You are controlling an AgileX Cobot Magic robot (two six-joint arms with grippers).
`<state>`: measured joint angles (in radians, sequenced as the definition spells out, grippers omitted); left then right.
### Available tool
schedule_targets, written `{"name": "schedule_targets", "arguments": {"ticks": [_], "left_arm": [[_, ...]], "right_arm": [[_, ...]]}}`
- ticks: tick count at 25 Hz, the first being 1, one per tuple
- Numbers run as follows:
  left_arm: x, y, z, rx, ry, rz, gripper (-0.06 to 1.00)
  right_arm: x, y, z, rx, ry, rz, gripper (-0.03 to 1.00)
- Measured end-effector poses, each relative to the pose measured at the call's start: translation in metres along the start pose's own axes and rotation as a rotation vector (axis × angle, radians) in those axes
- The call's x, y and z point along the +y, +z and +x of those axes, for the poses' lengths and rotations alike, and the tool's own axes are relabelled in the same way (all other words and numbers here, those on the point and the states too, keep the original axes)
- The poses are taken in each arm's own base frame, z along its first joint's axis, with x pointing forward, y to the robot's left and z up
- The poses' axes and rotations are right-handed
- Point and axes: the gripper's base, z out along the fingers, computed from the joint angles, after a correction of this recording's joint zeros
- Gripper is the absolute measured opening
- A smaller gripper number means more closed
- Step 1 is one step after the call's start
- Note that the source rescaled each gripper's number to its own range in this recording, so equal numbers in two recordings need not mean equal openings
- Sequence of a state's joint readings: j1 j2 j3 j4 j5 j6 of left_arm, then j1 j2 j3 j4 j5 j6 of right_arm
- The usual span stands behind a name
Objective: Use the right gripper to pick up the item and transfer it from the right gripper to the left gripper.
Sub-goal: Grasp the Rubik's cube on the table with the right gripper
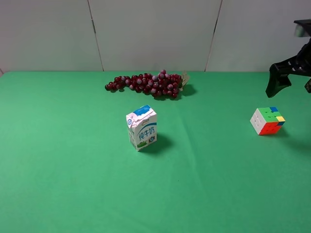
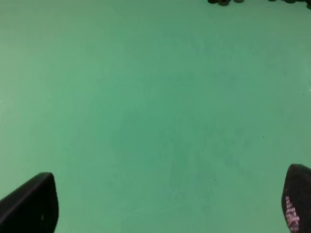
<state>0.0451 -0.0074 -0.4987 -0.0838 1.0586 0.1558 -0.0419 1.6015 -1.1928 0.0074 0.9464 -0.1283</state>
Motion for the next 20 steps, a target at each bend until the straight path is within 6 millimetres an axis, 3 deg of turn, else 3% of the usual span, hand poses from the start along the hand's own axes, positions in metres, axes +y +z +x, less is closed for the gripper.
{"name": "schedule_targets", "arguments": {"ticks": [10,20], "left_arm": [[0.0,0.0,0.0,0.0,0.0,0.0,0.78],[0.0,0.0,0.0,0.0,0.0,0.0,0.78]], "right_arm": [[-0.002,0.063,-0.01,0.1,-0.042,-0.014,1.0],[-0.004,0.097,-0.013,0.114,-0.065,0.001,1.0]]}}
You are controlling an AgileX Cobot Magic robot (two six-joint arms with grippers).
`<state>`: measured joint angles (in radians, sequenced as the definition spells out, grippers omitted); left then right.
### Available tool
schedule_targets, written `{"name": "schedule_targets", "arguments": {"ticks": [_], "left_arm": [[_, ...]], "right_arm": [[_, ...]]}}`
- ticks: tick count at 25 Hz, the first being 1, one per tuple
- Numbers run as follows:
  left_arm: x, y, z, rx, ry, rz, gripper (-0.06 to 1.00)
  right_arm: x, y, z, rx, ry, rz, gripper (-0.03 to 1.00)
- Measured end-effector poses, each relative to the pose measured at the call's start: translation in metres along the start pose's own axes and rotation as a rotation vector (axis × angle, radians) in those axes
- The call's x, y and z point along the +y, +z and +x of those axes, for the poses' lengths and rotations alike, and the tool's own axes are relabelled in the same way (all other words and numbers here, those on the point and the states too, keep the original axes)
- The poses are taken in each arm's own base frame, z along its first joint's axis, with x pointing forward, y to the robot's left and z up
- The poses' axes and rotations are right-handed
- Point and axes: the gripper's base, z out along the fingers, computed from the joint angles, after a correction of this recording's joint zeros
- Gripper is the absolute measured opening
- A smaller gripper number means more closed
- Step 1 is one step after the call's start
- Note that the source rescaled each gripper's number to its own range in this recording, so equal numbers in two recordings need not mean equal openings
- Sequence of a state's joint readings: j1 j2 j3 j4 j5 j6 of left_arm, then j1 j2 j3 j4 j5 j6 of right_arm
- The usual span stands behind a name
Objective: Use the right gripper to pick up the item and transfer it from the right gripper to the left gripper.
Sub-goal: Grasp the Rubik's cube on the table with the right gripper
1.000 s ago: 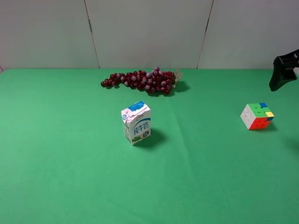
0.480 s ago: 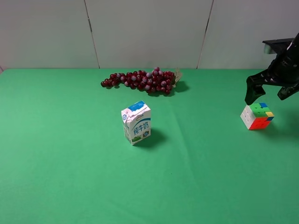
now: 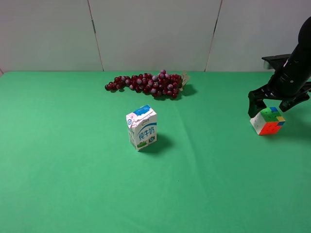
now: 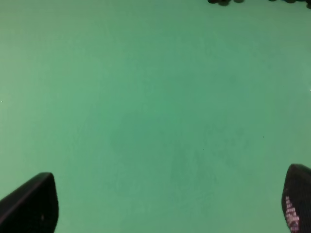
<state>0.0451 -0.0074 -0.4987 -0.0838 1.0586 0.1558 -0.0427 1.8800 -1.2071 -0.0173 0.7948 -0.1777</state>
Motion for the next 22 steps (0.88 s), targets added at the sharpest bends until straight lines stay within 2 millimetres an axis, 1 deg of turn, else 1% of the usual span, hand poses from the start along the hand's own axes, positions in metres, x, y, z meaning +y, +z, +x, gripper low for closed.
{"name": "schedule_targets", "arguments": {"ticks": [3,7,13,14,15,16,17,18,20,21,22], "left_arm": [[0.0,0.0,0.0,0.0,0.0,0.0,0.78],[0.0,0.0,0.0,0.0,0.0,0.0,0.78],[0.0,0.0,0.0,0.0,0.0,0.0,0.78],[0.0,0.0,0.0,0.0,0.0,0.0,0.78],[0.0,0.0,0.0,0.0,0.0,0.0,0.78],[0.0,0.0,0.0,0.0,0.0,0.0,0.78],[0.0,0.0,0.0,0.0,0.0,0.0,0.78],[0.0,0.0,0.0,0.0,0.0,0.0,0.78],[0.0,0.0,0.0,0.0,0.0,0.0,0.78],[0.0,0.0,0.0,0.0,0.0,0.0,0.78],[0.0,0.0,0.0,0.0,0.0,0.0,0.78]], "right_arm": [[0.0,0.01,0.0,0.02,-0.002,-0.002,1.0],[0.0,0.017,0.001,0.038,-0.001,-0.006,1.0],[0.0,0.02,0.001,0.043,0.006,-0.007,1.0],[0.0,0.02,0.001,0.043,0.006,-0.007,0.98],[0.0,0.02,0.001,0.043,0.007,-0.007,0.93],[0.0,0.02,0.001,0.044,0.007,-0.007,0.81],[0.0,0.02,0.001,0.05,0.007,-0.008,0.66],[0.0,0.02,0.002,0.053,0.005,-0.005,0.49],[-0.001,0.02,0.002,0.059,-0.006,0.006,0.0],[-0.001,0.02,0.002,0.061,-0.01,0.01,0.04],[-0.001,0.02,0.003,0.064,-0.012,0.011,0.03]]}}
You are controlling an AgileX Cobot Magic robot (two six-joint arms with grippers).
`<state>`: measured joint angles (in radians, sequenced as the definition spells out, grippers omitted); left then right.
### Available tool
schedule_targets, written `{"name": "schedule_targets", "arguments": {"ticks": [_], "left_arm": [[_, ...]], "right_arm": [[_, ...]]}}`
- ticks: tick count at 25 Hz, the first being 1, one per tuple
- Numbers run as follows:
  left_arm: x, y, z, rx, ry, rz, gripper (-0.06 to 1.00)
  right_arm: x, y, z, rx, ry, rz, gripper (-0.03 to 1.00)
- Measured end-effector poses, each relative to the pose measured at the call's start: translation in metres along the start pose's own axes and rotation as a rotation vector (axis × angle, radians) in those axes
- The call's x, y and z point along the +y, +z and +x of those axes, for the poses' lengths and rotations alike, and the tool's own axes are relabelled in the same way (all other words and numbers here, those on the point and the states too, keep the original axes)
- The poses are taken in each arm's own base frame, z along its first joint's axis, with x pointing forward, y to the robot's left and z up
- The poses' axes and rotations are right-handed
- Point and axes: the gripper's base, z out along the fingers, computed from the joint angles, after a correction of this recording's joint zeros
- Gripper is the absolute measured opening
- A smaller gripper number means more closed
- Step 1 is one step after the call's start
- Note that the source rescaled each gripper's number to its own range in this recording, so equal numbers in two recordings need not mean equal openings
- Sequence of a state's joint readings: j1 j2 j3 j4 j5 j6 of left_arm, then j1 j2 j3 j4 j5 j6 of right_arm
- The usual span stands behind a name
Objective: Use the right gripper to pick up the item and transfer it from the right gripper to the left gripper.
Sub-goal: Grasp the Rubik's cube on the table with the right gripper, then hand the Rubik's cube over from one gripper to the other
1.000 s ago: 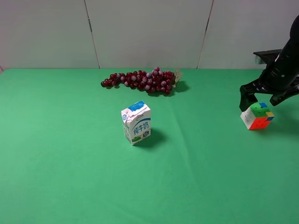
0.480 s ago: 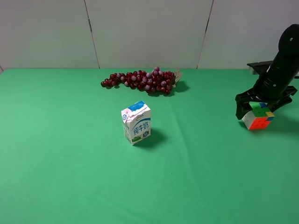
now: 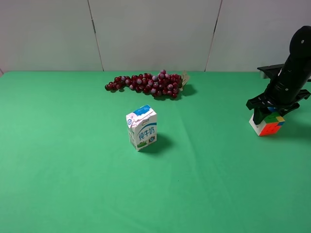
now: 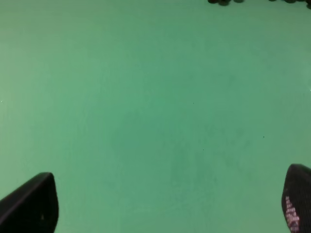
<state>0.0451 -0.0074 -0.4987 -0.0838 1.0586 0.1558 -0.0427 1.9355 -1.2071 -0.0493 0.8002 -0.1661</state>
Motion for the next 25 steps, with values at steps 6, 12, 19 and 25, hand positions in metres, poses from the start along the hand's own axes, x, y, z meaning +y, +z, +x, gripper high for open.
{"name": "schedule_targets", "arguments": {"ticks": [6,12,19,25], "left_arm": [[0.0,0.0,0.0,0.0,0.0,0.0,0.78],[0.0,0.0,0.0,0.0,0.0,0.0,0.78],[0.0,0.0,0.0,0.0,0.0,0.0,0.78],[0.0,0.0,0.0,0.0,0.0,0.0,0.78]], "right_arm": [[0.0,0.0,0.0,0.001,0.023,0.001,0.03],[0.004,-0.016,-0.003,-0.005,0.092,-0.051,0.03],[0.012,-0.074,-0.016,-0.086,0.128,-0.184,0.03],[0.027,-0.116,-0.011,-0.178,0.096,-0.34,0.03]]}}
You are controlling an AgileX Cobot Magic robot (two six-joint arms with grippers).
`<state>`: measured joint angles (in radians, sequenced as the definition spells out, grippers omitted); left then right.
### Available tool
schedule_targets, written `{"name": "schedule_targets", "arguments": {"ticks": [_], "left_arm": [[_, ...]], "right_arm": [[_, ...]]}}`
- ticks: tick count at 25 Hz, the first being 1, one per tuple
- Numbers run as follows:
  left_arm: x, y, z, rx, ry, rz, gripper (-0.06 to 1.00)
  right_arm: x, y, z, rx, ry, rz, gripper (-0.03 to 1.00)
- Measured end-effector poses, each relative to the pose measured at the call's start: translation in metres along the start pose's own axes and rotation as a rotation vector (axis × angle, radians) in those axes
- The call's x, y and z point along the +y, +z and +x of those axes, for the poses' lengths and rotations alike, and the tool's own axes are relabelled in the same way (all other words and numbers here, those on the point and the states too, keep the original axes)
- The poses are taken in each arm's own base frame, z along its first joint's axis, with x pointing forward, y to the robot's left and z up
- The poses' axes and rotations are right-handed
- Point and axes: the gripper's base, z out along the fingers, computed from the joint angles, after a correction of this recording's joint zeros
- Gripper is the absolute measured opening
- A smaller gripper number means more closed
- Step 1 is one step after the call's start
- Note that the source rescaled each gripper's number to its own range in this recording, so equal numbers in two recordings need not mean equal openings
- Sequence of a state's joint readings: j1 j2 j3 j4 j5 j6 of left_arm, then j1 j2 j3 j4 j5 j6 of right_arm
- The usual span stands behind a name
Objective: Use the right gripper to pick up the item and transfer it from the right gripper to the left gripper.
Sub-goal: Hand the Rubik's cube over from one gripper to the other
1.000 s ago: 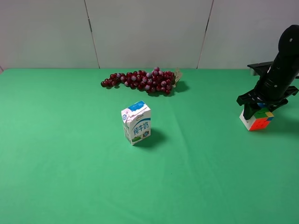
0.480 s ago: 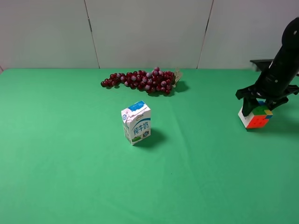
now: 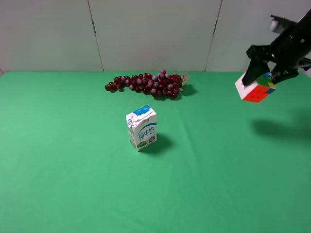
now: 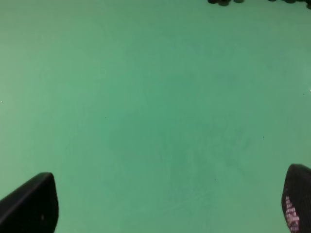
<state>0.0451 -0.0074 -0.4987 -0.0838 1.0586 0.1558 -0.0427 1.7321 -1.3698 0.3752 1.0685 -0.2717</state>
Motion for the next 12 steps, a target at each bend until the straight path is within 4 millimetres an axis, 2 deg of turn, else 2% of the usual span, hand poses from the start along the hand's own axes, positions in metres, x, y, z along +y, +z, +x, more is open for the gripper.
{"name": "schedule_targets", "arguments": {"ticks": [8,12], "left_arm": [[0.0,0.0,0.0,0.0,0.0,0.0,0.78],[0.0,0.0,0.0,0.0,0.0,0.0,0.78]], "right_arm": [[0.032,-0.027,0.004,-0.063,-0.067,-0.256,0.03],[0.045,-0.034,0.005,-0.078,-0.088,-0.386,0.03]]}}
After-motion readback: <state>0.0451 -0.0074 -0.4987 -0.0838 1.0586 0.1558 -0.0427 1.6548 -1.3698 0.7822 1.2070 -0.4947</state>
